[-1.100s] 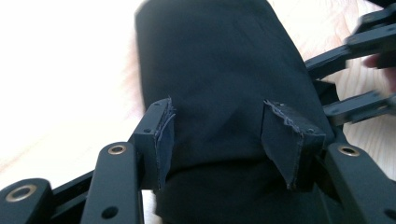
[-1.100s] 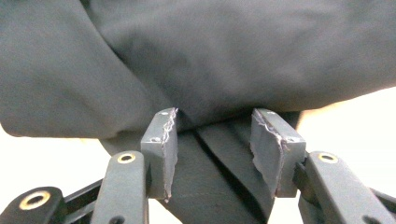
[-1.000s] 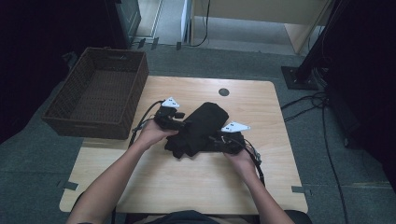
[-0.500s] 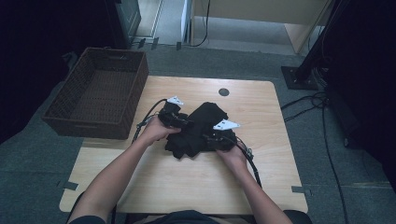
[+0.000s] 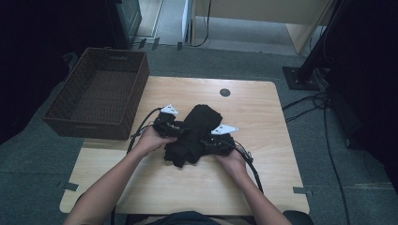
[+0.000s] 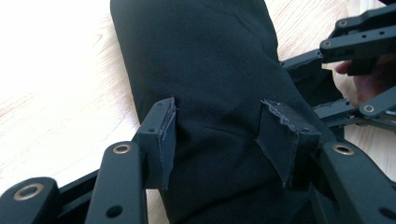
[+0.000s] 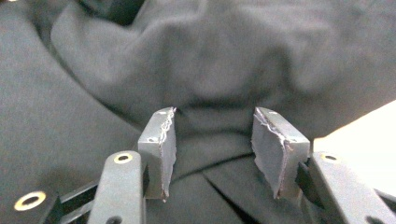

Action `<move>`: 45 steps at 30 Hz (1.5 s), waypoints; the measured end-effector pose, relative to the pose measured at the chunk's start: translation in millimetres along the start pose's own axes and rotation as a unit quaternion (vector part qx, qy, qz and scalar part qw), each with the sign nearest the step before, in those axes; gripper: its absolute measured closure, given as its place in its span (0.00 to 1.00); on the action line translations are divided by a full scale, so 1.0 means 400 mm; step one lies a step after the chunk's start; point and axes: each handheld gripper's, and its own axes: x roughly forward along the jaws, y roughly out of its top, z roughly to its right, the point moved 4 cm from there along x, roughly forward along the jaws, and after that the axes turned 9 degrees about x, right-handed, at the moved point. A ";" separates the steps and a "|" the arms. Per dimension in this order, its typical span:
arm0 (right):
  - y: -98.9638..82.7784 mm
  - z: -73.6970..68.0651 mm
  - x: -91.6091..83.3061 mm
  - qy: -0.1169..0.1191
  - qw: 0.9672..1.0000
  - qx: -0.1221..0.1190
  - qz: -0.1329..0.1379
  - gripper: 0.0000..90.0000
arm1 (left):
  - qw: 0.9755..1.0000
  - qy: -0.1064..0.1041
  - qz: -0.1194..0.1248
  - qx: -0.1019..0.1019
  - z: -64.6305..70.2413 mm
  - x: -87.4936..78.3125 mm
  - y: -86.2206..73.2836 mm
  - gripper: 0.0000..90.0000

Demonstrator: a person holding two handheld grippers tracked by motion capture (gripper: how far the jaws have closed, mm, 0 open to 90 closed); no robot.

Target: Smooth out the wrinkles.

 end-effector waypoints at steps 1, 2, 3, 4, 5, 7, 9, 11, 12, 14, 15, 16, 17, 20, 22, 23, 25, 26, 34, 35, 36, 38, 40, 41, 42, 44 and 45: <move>-0.002 0.000 -0.002 0.000 1.000 0.006 -0.001 0.56 | 1.000 0.000 0.000 0.001 -0.001 -0.001 0.001 0.52; -0.002 0.000 -0.002 0.000 1.000 0.006 -0.001 0.56 | 1.000 0.000 0.000 0.001 -0.001 -0.001 0.001 0.51; -0.004 0.000 -0.004 -0.001 1.000 0.005 -0.002 0.56 | 1.000 0.000 0.001 0.000 -0.003 -0.001 0.004 0.51; -0.008 0.000 -0.007 -0.003 1.000 0.008 -0.005 0.55 | 1.000 0.002 -0.004 0.002 -0.010 -0.004 0.009 0.48; -0.009 0.001 -0.008 -0.002 1.000 0.007 -0.004 0.55 | 1.000 0.002 -0.004 0.002 -0.010 -0.004 0.009 0.48; -0.009 0.000 -0.009 -0.003 1.000 0.008 -0.004 0.55 | 1.000 0.008 -0.002 0.001 -0.027 -0.014 0.022 0.48; -0.010 -0.001 -0.009 -0.005 1.000 0.008 -0.004 0.55 | 1.000 0.012 0.000 -0.001 -0.040 -0.019 0.031 0.48; -0.010 -0.001 -0.009 -0.005 1.000 0.009 -0.005 0.55 | 1.000 0.019 0.000 0.000 -0.055 -0.026 0.041 0.48; -0.010 -0.001 -0.009 -0.006 1.000 0.008 -0.004 0.55 | 1.000 0.021 -0.001 -0.001 -0.063 -0.030 0.046 0.49; -0.010 -0.001 -0.009 -0.006 1.000 0.009 -0.004 0.55 | 1.000 0.027 -0.002 0.001 -0.078 -0.038 0.059 0.49; -0.010 -0.001 -0.009 -0.006 1.000 0.009 -0.004 0.55 | 1.000 0.027 -0.002 0.001 -0.078 -0.038 0.059 0.49; -0.010 -0.002 -0.009 -0.006 1.000 0.009 -0.004 0.55 | 0.999 0.033 0.000 0.000 -0.093 -0.051 0.074 0.49; -0.010 -0.002 -0.009 -0.007 1.000 0.010 -0.003 0.55 | 0.999 0.036 -0.001 0.002 -0.102 -0.058 0.081 0.49; -0.010 -0.002 -0.009 -0.007 1.000 0.010 -0.003 0.55 | 0.999 0.048 -0.002 0.001 -0.129 -0.084 0.100 0.50; -0.010 -0.002 -0.009 -0.007 1.000 0.010 -0.003 0.55 | 0.998 0.060 -0.005 0.006 -0.148 -0.104 0.112 0.52; -0.010 -0.002 -0.009 -0.006 1.000 0.009 -0.003 0.55 | 0.998 0.063 -0.003 0.002 -0.159 -0.114 0.118 0.52; -0.010 -0.002 -0.009 -0.007 1.000 0.009 -0.004 0.54 | 0.998 0.070 0.000 -0.005 -0.180 -0.134 0.127 0.52; -0.010 -0.002 -0.009 -0.007 1.000 0.009 -0.004 0.55 | 0.997 0.074 0.001 -0.007 -0.191 -0.143 0.131 0.52; -0.010 -0.002 -0.009 -0.008 1.000 0.007 -0.005 0.54 | 0.994 0.111 0.001 -0.016 -0.268 -0.214 0.161 0.52; -0.010 -0.002 -0.009 -0.008 1.000 0.007 -0.005 0.54 | 0.993 0.117 0.001 -0.016 -0.278 -0.224 0.164 0.52; -0.010 -0.002 -0.009 -0.007 1.000 0.007 -0.005 0.55 | 0.993 0.117 0.001 -0.016 -0.278 -0.224 0.164 0.52; -0.011 -0.002 -0.009 -0.008 1.000 0.008 -0.005 0.54 | 0.991 0.129 0.005 -0.026 -0.305 -0.250 0.167 0.52; -0.011 -0.002 -0.010 -0.009 1.000 0.009 -0.004 0.55 | 0.990 0.137 0.004 -0.030 -0.320 -0.268 0.163 0.52; -0.011 -0.002 -0.010 -0.009 1.000 0.009 -0.004 0.54 | 0.989 0.142 0.009 -0.034 -0.328 -0.276 0.159 0.52; -0.011 -0.002 -0.010 -0.009 1.000 0.009 -0.004 0.54 | 0.989 0.143 0.012 -0.042 -0.336 -0.285 0.154 0.52; -0.011 -0.002 -0.010 -0.009 1.000 0.009 -0.004 0.54 | 0.987 0.150 0.013 -0.049 -0.352 -0.299 0.142 0.52; -0.011 -0.002 -0.010 -0.009 1.000 0.009 -0.004 0.54 | 0.987 0.154 0.012 -0.052 -0.360 -0.306 0.135 0.52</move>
